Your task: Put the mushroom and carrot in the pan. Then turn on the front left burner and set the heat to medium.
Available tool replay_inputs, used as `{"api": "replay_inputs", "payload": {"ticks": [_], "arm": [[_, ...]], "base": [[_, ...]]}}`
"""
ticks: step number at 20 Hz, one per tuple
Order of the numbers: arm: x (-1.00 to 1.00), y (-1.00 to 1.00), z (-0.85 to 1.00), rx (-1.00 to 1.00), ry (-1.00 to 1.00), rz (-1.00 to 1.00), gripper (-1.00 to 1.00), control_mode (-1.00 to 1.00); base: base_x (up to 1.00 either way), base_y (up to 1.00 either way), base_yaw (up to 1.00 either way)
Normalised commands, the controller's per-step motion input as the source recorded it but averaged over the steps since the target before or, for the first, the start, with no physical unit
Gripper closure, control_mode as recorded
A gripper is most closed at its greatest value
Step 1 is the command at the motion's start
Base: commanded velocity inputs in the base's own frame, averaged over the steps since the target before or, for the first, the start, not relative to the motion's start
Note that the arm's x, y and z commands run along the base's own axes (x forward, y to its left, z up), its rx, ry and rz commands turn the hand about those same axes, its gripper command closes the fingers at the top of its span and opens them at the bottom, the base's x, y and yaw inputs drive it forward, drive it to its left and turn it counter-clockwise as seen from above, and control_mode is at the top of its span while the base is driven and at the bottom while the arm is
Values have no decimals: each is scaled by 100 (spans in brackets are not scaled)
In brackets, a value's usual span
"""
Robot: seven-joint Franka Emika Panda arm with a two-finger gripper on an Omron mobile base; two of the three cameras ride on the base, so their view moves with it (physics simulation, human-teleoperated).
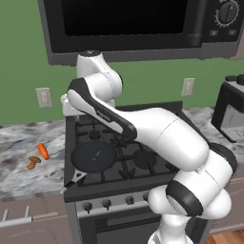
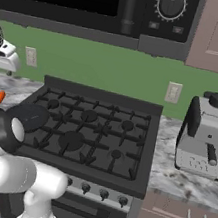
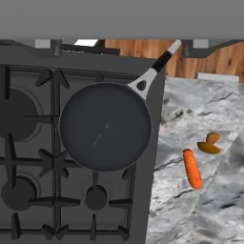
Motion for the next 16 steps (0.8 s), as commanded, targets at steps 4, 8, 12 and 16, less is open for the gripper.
{"api": "replay_inputs", "payload": {"ticks": [4, 8, 12, 16], "arm": [[0, 37, 6, 0, -2, 0, -100, -100], [0, 33, 0, 0, -2, 0, -100, -100], [6, 30, -2, 0, 1, 0, -100, -100], [31, 3, -43, 1, 4, -16, -100, -100]], "base": [[0, 0, 0], [0, 0, 0], [0, 0, 0], [0, 0, 0]]}}
